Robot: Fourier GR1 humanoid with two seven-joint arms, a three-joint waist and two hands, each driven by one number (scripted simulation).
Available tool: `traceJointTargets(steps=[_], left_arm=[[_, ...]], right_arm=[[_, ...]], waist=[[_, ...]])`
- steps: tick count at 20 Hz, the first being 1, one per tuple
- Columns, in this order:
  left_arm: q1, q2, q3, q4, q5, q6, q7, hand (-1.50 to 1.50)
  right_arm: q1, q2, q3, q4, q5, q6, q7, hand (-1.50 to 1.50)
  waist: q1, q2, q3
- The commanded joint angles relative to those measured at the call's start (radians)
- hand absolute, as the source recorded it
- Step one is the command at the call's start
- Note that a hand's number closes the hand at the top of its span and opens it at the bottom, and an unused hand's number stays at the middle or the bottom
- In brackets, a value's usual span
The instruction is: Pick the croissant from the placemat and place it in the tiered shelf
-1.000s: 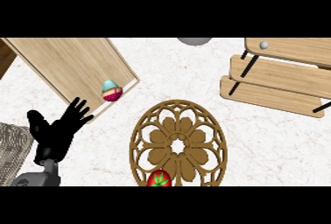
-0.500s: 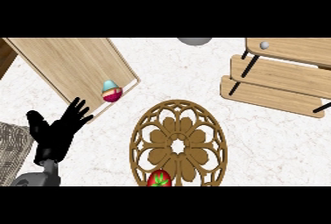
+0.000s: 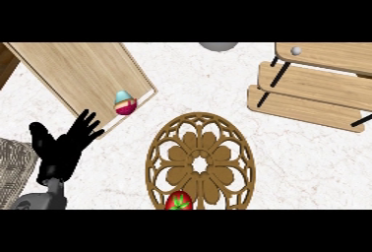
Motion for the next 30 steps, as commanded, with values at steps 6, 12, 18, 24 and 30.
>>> traceJointTargets(steps=[6,12,18,24,30], left_arm=[[-0.003,-0.025,-0.005,0.082,-0.03,0.026,0.021,0.0],[0.052,-0.027,-0.006,0.048,-0.022,0.004,0.01,0.0],[0.038,0.023,0.033,0.042,-0.004,-0.029,0.023,0.0],[0.034,0.014,0.026,0.023,-0.008,-0.018,0.06,0.0],[0.014,-0.007,0.019,0.002,-0.012,0.004,0.081,0.0]], right_arm=[[-0.035,0.047,-0.122,0.001,-0.077,-0.096,0.115,-1.5],[-0.043,0.066,-0.215,-0.018,-0.195,-0.122,0.119,-1.5],[-0.144,0.031,-0.324,0.039,-0.293,-0.18,0.185,-1.5],[-0.119,-0.035,-0.337,0.002,-0.225,-0.336,0.204,-1.5],[-0.045,-0.211,-0.48,0.092,-0.259,-0.355,0.17,-1.5]], waist=[[-0.017,0.004,-0.008],[-0.014,0.002,-0.008],[-0.006,0.004,-0.008],[-0.013,0.003,-0.008],[-0.02,0.004,-0.007]])
